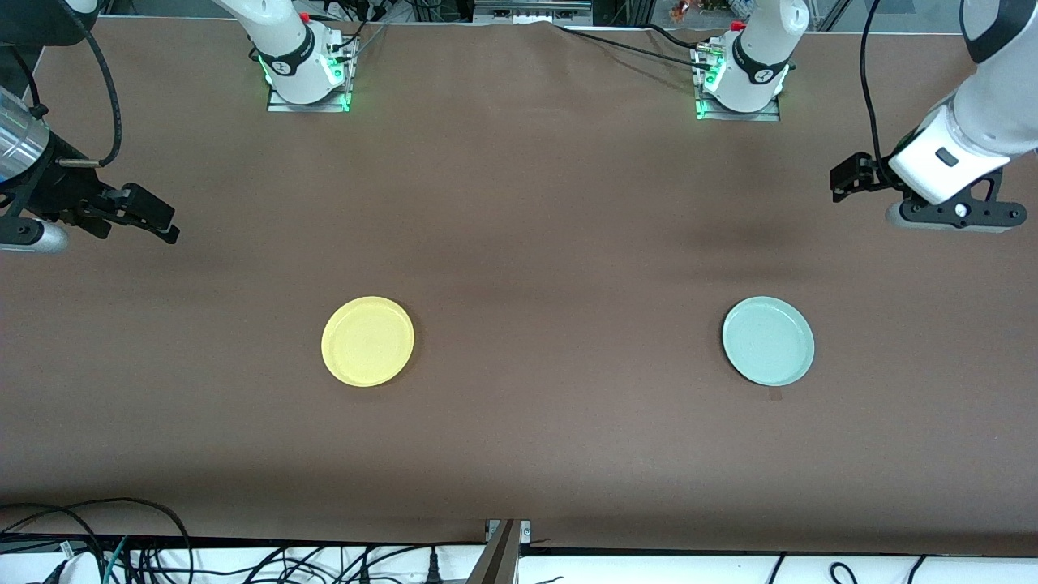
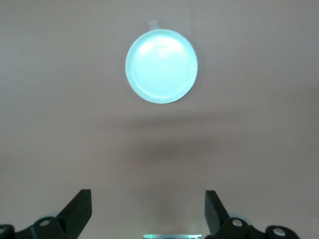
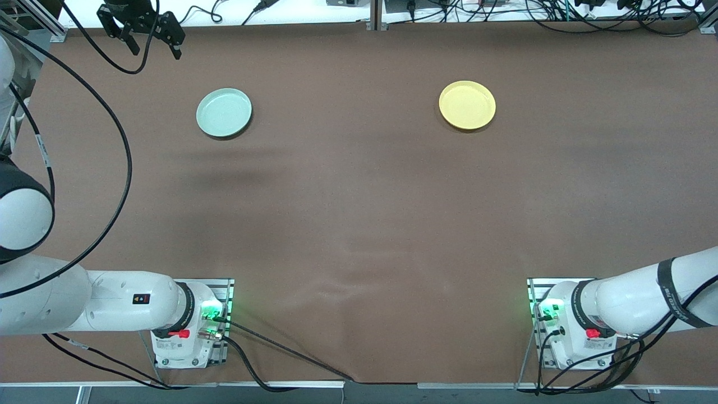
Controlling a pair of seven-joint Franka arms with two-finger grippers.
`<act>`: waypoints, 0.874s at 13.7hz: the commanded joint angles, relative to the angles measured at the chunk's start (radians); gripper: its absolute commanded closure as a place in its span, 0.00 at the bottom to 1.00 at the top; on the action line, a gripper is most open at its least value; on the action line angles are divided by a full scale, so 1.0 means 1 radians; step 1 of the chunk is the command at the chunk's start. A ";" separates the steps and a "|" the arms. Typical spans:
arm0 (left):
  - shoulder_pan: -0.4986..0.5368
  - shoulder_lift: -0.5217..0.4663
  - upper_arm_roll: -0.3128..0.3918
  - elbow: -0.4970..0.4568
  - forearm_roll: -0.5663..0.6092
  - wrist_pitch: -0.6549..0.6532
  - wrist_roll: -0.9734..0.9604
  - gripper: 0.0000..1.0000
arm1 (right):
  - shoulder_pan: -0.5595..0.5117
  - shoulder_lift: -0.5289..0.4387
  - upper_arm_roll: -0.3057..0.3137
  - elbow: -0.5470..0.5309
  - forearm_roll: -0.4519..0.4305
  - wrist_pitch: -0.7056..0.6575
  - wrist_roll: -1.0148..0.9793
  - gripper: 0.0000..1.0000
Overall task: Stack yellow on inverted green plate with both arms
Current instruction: 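Move the left gripper down toward the pale green plate, then grasp the rim of the pale green plate with the left gripper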
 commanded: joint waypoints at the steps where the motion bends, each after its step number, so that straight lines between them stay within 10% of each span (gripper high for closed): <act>1: 0.038 0.117 -0.004 0.030 0.022 0.094 0.015 0.00 | -0.003 0.012 0.000 0.026 -0.004 -0.017 -0.005 0.00; 12: 0.154 0.595 -0.004 0.029 0.021 0.697 0.270 0.00 | -0.003 0.012 0.000 0.026 -0.002 -0.020 -0.007 0.00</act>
